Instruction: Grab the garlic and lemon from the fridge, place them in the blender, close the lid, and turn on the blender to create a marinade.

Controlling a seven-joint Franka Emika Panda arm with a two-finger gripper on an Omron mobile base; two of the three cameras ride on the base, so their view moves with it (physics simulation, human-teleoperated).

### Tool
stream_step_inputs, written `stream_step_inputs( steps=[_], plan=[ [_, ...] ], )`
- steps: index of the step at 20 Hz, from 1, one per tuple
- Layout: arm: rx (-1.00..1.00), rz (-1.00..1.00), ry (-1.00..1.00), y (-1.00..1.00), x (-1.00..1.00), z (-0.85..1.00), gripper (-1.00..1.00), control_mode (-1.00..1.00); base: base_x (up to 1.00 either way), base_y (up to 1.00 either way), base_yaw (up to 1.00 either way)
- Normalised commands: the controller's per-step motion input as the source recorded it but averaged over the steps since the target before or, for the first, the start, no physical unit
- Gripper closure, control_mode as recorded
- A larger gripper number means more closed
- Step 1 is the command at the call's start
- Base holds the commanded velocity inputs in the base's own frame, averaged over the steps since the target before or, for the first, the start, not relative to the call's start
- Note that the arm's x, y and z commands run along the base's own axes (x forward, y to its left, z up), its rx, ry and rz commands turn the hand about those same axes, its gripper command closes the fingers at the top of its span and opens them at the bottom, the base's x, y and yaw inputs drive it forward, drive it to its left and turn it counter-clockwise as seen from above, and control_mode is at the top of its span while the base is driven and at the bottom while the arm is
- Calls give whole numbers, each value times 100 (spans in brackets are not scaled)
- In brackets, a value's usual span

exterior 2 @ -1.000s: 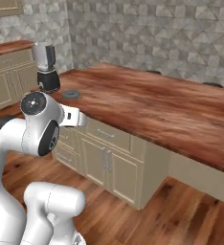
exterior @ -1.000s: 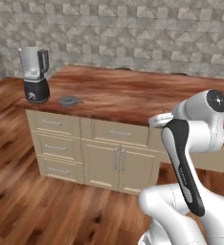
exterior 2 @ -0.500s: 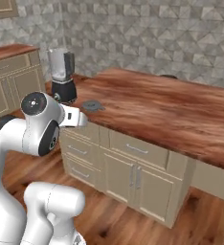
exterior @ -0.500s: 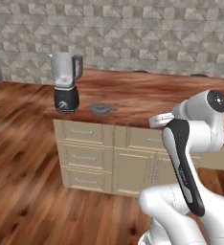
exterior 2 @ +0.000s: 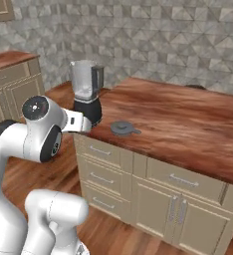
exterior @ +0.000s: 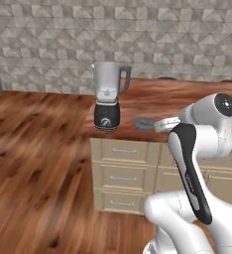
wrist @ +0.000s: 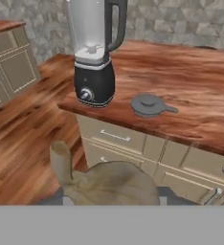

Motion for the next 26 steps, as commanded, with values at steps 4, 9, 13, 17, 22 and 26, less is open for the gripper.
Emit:
stream_step_inputs(
  steps=[4, 9, 13, 17, 22, 26],
  plan=[
    [0, 0, 0, 0, 0, 0, 100, 100, 79, 99, -22],
    [0, 0, 0, 0, 0, 0, 100, 100, 65, 58, -26],
    [0, 0, 0, 0, 0, 0, 100, 100, 70, 15, -23],
    [0, 0, 0, 0, 0, 0, 100, 100, 70, 0, -20],
    [0, 0, 0, 0, 0, 0, 100, 100, 56, 0, -18],
    [0, 0, 0, 0, 0, 0, 100, 100, 17, 13, -11]
  ],
)
